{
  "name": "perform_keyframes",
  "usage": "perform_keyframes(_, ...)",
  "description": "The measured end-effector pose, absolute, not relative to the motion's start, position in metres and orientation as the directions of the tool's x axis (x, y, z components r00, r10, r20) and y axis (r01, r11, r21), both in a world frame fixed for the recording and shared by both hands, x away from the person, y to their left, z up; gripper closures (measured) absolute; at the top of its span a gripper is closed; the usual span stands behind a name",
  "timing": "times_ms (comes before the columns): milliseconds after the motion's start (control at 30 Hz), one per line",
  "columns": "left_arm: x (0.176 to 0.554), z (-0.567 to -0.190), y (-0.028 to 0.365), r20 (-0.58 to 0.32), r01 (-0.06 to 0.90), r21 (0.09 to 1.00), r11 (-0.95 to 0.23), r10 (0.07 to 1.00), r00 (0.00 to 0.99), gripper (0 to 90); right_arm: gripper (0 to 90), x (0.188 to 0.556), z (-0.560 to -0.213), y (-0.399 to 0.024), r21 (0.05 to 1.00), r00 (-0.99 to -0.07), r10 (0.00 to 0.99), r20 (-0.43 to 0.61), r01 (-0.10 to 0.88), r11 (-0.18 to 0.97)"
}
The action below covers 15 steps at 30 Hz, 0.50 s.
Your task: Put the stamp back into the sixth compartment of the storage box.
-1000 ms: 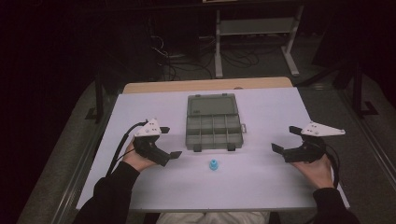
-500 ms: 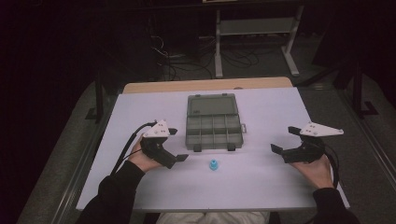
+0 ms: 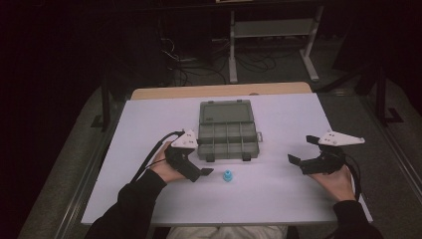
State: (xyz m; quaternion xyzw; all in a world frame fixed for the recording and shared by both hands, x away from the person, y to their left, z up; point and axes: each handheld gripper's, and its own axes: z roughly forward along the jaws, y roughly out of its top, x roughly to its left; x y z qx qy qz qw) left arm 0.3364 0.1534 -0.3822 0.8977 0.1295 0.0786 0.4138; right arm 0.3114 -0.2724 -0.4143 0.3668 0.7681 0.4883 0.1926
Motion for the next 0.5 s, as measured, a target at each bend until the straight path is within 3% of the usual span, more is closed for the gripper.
perform_keyframes(500,0.336,-0.394,0.113,0.027,0.124,0.721,-0.682,0.207,0.978,0.0,0.0,0.311,-0.414,-0.273,0.891,-0.661,0.748,0.060,0.374,0.259)
